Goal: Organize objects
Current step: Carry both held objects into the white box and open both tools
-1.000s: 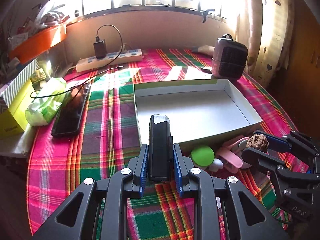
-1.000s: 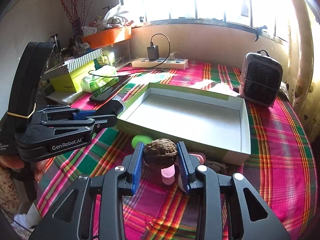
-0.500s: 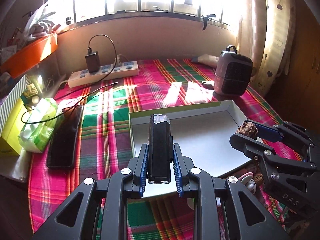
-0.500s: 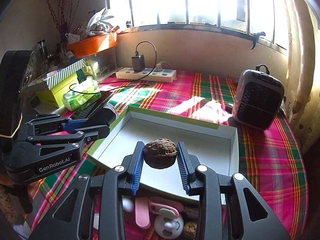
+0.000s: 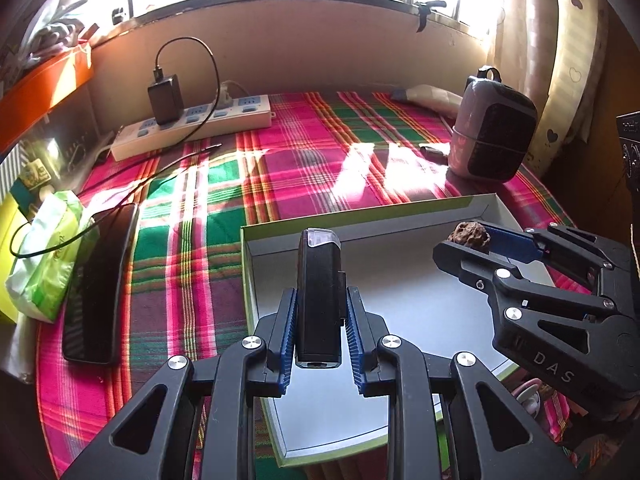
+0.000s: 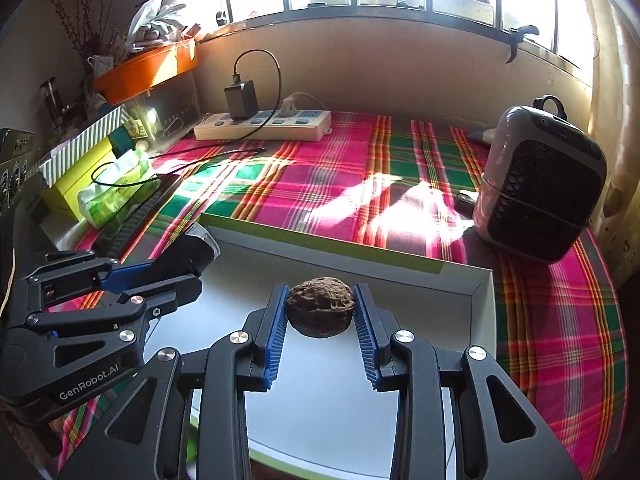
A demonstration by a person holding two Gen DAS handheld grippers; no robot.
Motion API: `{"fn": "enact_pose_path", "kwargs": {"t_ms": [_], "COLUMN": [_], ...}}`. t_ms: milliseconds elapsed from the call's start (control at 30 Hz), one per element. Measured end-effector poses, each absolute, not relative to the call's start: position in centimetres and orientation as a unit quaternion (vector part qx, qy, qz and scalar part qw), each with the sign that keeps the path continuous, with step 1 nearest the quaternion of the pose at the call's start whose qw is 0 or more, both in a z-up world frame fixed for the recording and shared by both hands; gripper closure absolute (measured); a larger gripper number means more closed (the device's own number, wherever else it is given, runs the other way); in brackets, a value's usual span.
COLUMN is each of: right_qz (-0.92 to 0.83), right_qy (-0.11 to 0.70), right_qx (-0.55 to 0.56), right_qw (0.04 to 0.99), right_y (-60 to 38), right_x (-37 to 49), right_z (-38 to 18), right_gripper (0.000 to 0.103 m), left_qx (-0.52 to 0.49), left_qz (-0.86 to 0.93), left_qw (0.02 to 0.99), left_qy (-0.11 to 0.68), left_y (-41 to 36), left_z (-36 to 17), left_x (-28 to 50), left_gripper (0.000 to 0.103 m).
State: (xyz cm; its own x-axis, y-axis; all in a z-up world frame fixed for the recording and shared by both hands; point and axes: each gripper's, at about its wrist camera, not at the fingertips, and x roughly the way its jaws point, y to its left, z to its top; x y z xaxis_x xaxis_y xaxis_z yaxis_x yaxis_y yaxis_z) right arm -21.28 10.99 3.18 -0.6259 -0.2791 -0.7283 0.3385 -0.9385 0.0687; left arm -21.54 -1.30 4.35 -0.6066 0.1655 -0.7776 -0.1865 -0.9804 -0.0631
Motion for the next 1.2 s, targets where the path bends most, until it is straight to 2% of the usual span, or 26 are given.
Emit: {"fn": "enact_pose_path", "kwargs": {"t_ms": [1200], "right_qz": [-0.876], "right_qy": [0.065], "right_qx": [0.455], "right_qw": [0.144], "right_y": [9.3], "right_x": [-25.2], "right_z": [0.6], "right_gripper": [0.068], "left_qx": [-0.452], "left_qz": [0.887], "left_qw": [0.090], "left_qy": [0.020], "left_y": [-0.6], "left_z": [2.0], "left_x": [-24.4], "left_gripper": [0.081]}}
